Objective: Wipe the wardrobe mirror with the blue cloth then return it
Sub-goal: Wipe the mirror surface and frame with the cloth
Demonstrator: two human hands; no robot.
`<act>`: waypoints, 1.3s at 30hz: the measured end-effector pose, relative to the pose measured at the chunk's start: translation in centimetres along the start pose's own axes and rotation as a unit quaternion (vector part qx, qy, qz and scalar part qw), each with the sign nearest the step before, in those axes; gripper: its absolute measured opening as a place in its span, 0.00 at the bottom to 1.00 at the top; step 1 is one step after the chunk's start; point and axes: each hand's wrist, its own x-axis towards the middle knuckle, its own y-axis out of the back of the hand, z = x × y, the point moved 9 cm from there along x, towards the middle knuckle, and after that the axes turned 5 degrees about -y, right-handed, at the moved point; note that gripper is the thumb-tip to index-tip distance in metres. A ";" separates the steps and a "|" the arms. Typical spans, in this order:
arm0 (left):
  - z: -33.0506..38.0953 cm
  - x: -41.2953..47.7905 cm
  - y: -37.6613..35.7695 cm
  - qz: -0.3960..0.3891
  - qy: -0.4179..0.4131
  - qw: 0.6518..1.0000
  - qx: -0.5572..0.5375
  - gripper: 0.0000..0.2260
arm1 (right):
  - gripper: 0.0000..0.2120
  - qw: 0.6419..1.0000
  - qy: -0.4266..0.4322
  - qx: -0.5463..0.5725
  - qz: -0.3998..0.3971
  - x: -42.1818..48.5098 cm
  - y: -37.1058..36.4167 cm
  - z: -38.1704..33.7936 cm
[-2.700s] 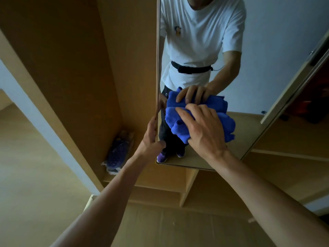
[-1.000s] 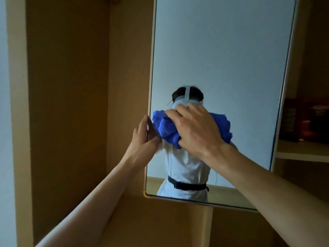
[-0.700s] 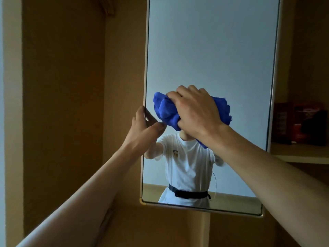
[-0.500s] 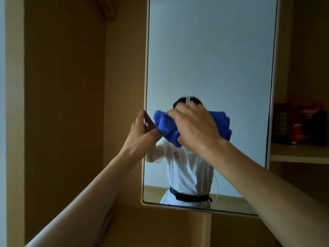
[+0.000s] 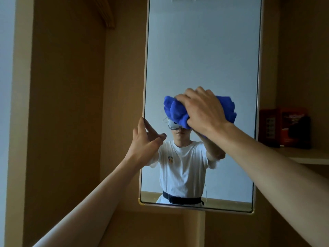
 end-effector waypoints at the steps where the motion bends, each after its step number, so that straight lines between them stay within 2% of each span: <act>1: 0.0 0.1 0.0 0.001 0.000 1.000 -0.003 0.30 | 0.21 1.000 -0.008 0.006 0.000 0.5 0.2 0.4; 3: -0.1 0.2 0.0 0.005 0.000 1.000 -0.007 0.28 | 0.19 1.000 -0.010 0.024 -0.004 0.5 0.3 0.5; 7: -0.3 0.1 0.3 0.024 0.010 1.000 -0.001 0.43 | 0.20 0.999 0.012 0.036 -0.024 -2.4 -1.2 -0.8; 9: -0.5 0.1 0.4 0.032 0.011 0.999 0.005 0.46 | 0.18 0.998 0.022 0.045 -0.024 -4.3 -1.9 -1.6; 12: -0.5 0.0 0.4 0.038 0.008 0.999 0.011 0.45 | 0.15 0.997 0.045 0.049 -0.035 -6.5 -3.0 -2.9; 17: -0.5 -0.3 0.0 0.037 -0.004 0.999 0.037 0.42 | 0.18 0.996 0.054 0.053 -0.036 -6.7 -3.2 -2.6; 22: -0.7 -0.5 -0.3 0.023 -0.016 0.999 0.039 0.44 | 0.20 0.999 0.013 0.038 -0.005 -4.0 -1.1 0.4; 29: -1.0 -0.1 -0.5 0.020 -0.024 0.998 0.045 0.44 | 0.17 0.999 -0.035 0.033 0.003 -1.9 0.4 3.8; 33: -0.9 -0.1 -0.8 0.032 -0.015 0.998 0.045 0.47 | 0.17 0.998 -0.018 0.058 -0.019 -4.1 -0.9 2.9; 37: -1.2 -0.1 -1.1 0.050 -0.017 0.998 0.046 0.45 | 0.14 0.996 0.006 0.073 -0.046 -7.7 -2.7 1.7; 39: -1.1 -0.3 -1.2 0.051 -0.012 0.997 0.049 0.48 | 0.16 0.996 0.016 0.066 -0.053 -9.2 -3.5 1.2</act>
